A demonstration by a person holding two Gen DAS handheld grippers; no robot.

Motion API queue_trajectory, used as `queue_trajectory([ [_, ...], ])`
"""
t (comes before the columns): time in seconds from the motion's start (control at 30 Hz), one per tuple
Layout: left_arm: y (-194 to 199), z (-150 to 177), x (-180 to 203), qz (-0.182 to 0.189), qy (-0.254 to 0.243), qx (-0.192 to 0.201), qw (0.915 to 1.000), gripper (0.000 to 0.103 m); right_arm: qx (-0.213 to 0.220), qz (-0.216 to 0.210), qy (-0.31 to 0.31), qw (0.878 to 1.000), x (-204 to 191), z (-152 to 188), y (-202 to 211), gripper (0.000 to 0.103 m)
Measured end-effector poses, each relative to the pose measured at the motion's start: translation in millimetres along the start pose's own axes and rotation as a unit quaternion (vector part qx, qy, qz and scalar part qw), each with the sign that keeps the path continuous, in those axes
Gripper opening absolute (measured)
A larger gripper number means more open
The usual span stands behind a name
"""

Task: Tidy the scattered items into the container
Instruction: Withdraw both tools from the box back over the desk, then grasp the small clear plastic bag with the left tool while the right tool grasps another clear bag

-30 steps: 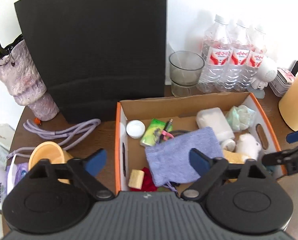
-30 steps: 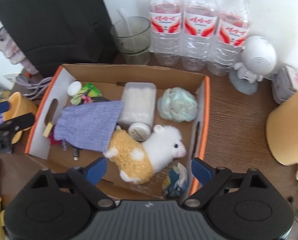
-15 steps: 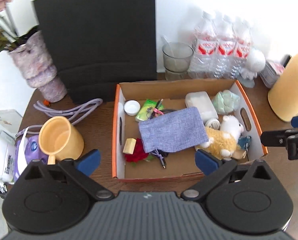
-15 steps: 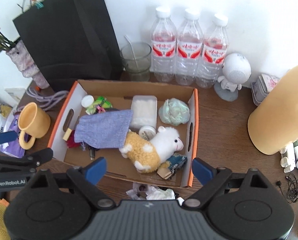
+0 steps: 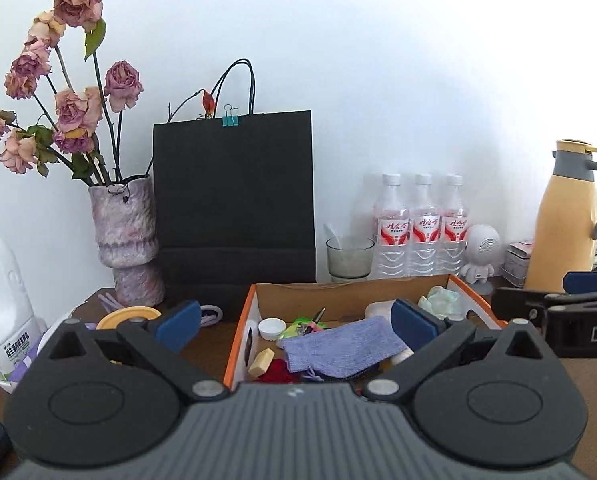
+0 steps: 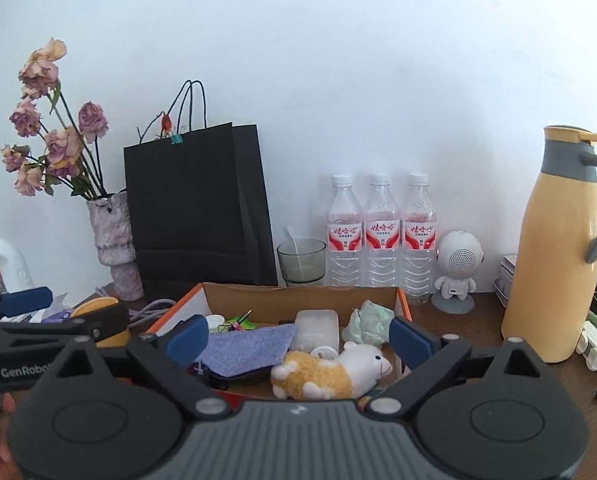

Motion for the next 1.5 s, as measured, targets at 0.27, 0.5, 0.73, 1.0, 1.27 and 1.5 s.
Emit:
queue_trajectory([
  [0.27, 20, 34, 0, -0.002, 0.033, -0.015, 0.9993, 0.103, -0.003, 0.018, -0.002, 1.000, 7, 40, 18, 0.098],
  [0.5, 148, 89, 15, 0.028, 0.013, -0.010, 0.9995, 0.103, -0.032, 0.011, 0.030, 0.999, 16, 100, 125, 0.101],
  [0.73, 214, 143, 21, 0.061, -0.009, -0.035, 0.9975, 0.103, -0.031, 0.004, -0.021, 0.999, 39, 157, 207, 0.103],
  [1.0, 168, 126, 48, 0.134, -0.037, -0.063, 0.9884, 0.103, -0.061, 0.062, -0.067, 0.994, 82, 137, 171, 0.103],
  [1.27, 43, 110, 125, 0.220, -0.013, -0.143, 0.9650, 0.077, -0.078, 0.064, -0.060, 0.993, 110, 94, 93, 0.100],
  [1.5, -23, 114, 158, 0.218, -0.021, -0.191, 0.9569, 0.059, -0.106, 0.055, -0.063, 0.991, 125, 89, 45, 0.098],
])
Point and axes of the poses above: each gripper's, at about its wrist camera, not at the fingertips, and y roughly against the way its jaws point, x to its right, z to its underside, the point moved 4 cm from there along -y, roughly the way its jaws point, and after that the axes turned 6 degrees about -y, right-handed, at the moved point
